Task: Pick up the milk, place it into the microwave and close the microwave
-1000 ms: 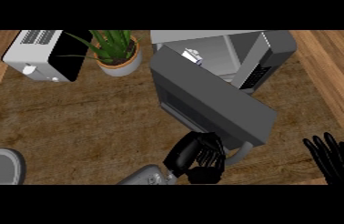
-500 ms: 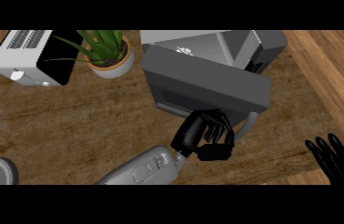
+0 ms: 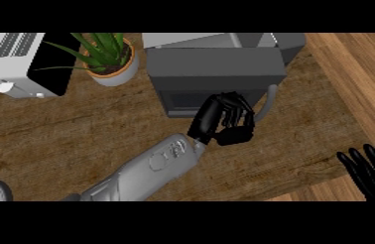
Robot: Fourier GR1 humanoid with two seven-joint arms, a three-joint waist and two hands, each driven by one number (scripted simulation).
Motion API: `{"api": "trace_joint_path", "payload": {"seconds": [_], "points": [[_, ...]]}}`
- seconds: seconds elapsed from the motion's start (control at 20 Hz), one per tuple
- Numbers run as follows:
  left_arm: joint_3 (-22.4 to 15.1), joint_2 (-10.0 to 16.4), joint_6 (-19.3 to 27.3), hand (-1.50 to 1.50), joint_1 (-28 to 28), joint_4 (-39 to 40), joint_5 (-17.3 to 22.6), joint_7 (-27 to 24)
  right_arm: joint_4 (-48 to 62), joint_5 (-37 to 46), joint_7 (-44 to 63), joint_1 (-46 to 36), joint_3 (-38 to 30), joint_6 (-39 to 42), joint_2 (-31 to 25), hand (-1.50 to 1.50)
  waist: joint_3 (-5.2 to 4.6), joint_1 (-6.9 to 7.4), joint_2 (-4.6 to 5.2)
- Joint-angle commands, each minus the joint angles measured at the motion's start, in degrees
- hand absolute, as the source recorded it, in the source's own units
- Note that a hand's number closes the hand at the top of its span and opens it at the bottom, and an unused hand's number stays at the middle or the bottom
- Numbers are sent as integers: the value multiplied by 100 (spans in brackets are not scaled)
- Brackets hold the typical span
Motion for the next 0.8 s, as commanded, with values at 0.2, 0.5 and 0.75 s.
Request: {"api": "trace_joint_path", "payload": {"seconds": [0.2,0.5,0.75], "points": [[447,2,-81,150,-571,638,736,-346,-194,-287,273,-116,-190,-120,-200,-150,5,-96,76],[603,2,-344,150,-824,1010,1150,-579,-283,-442,339,-204,-176,-186,-178,-150,10,-169,121],[708,2,-352,150,-817,1061,1533,-658,-320,-670,436,-217,-211,-195,-232,-150,12,-224,136]]}}
